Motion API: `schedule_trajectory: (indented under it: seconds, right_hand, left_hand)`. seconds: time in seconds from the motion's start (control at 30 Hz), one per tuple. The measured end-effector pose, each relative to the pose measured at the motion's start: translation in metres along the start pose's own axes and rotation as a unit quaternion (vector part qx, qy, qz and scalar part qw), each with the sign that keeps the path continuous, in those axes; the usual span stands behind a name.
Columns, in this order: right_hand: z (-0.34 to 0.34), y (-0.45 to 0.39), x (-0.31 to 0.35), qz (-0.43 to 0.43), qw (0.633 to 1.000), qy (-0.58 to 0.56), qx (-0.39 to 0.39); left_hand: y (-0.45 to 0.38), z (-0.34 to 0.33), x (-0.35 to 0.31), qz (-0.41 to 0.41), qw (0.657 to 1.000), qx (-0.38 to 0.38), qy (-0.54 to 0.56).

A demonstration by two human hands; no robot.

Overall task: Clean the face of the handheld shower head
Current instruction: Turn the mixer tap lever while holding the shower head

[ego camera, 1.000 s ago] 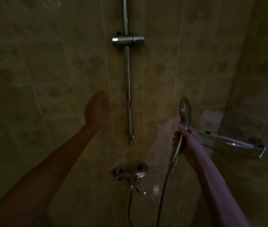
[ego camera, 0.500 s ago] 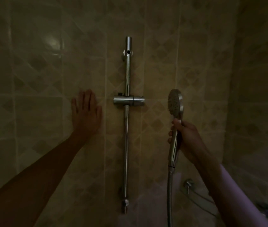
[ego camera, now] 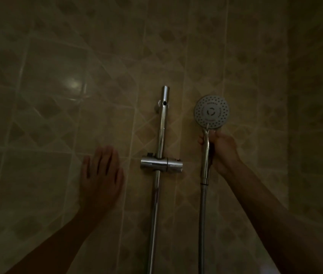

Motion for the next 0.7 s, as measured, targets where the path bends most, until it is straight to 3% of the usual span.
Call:
schedule_trajectory:
  seconds: [0.3, 0.7]
  right_hand:
    - [-0.064, -0.021, 0.014, -0.063, 0.988, -0.135, 0.048]
    - [-0.114, -0.015, 0.038, -0.007, 0.987, -0.101, 0.124]
  left_hand:
    - [0.002, 0.004, -0.004, -0.009, 0.999, -0.039, -0.004]
    - [0.003, 0.002, -0.002, -0.005, 0.999, -0.033, -0.009]
Point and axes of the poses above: each hand's wrist, its own y-axis away from the middle knuckle, its own z-axis out of the back of the hand, x = y × z, the point moved 10 cm from there along -y, towards the middle knuckle, and after that the axes turned 5 degrees about z, right-handed, at the moved point
